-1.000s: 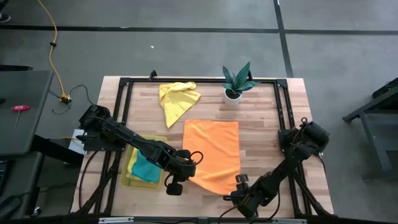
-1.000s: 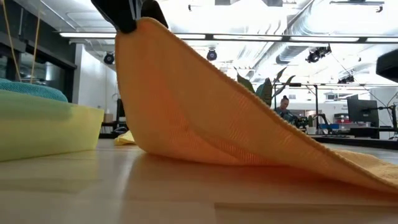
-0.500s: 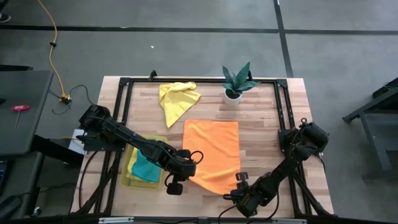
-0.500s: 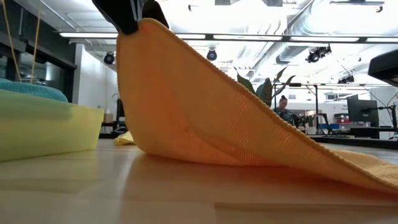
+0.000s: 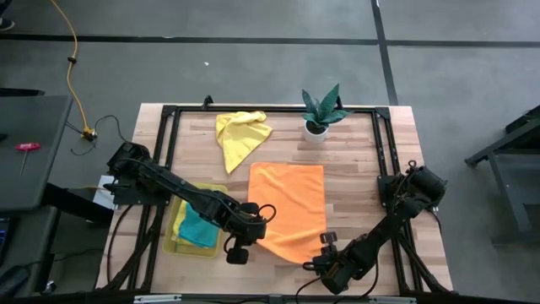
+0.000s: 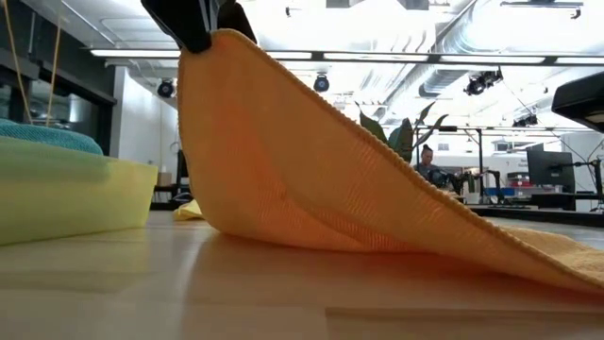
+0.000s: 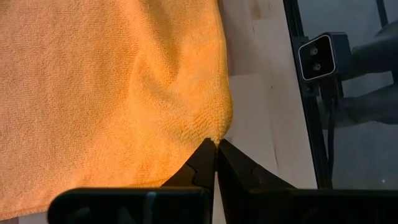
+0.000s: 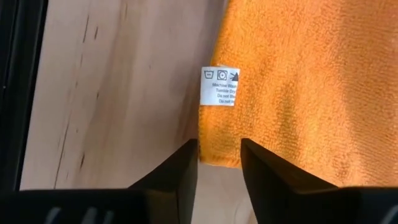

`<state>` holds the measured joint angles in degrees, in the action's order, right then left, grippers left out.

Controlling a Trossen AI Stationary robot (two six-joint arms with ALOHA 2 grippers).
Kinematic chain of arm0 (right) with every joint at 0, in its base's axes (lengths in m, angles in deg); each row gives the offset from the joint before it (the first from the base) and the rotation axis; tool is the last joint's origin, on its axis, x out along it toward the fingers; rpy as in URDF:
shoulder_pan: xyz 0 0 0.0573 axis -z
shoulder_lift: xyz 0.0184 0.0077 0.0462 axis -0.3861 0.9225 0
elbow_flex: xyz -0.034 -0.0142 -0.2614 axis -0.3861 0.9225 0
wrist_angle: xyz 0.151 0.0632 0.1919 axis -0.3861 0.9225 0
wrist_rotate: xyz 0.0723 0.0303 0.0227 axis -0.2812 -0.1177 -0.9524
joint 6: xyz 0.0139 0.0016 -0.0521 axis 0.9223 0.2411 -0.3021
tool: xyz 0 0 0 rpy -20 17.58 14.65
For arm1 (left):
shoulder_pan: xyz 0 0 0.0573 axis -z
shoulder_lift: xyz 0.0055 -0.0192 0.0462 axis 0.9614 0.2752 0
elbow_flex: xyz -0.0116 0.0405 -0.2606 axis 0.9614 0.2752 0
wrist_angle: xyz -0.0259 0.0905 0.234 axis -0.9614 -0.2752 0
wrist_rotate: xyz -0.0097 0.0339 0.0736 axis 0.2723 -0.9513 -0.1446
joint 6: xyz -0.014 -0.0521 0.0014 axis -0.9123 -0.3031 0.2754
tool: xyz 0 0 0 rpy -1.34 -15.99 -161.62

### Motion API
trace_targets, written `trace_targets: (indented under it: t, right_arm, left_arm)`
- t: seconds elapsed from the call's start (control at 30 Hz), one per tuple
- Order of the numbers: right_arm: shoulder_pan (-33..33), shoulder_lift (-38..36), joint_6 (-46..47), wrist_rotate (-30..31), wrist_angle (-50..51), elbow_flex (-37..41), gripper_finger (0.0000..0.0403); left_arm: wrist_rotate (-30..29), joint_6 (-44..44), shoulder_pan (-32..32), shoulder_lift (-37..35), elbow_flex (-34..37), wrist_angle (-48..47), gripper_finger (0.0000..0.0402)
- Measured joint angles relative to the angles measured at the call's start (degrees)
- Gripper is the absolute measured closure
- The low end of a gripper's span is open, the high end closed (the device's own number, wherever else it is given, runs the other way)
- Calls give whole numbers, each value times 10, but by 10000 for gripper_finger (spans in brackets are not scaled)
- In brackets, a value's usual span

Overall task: Fold microfiber towels
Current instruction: Fold the orange microfiber cloth

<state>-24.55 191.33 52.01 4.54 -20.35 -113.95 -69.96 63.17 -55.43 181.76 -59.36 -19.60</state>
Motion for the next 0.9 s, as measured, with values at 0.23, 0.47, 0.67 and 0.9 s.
trace_targets:
  t: [0.23, 0.47, 0.67, 0.9]
  right_arm:
    - [0, 0, 0, 13, 3, 0, 316]
    - [0, 0, 0, 17, 5, 0, 318]
    - [0, 0, 0, 17, 4, 0, 318]
    - [0, 0, 0, 9, 0, 0, 319]
  left_arm:
    - [0, 0, 0, 0, 0, 0, 401]
    - [0, 0, 0, 0, 0, 0, 401]
    - [0, -8, 0, 0, 0, 2, 401]
    - [0, -9, 0, 0, 0, 4, 401]
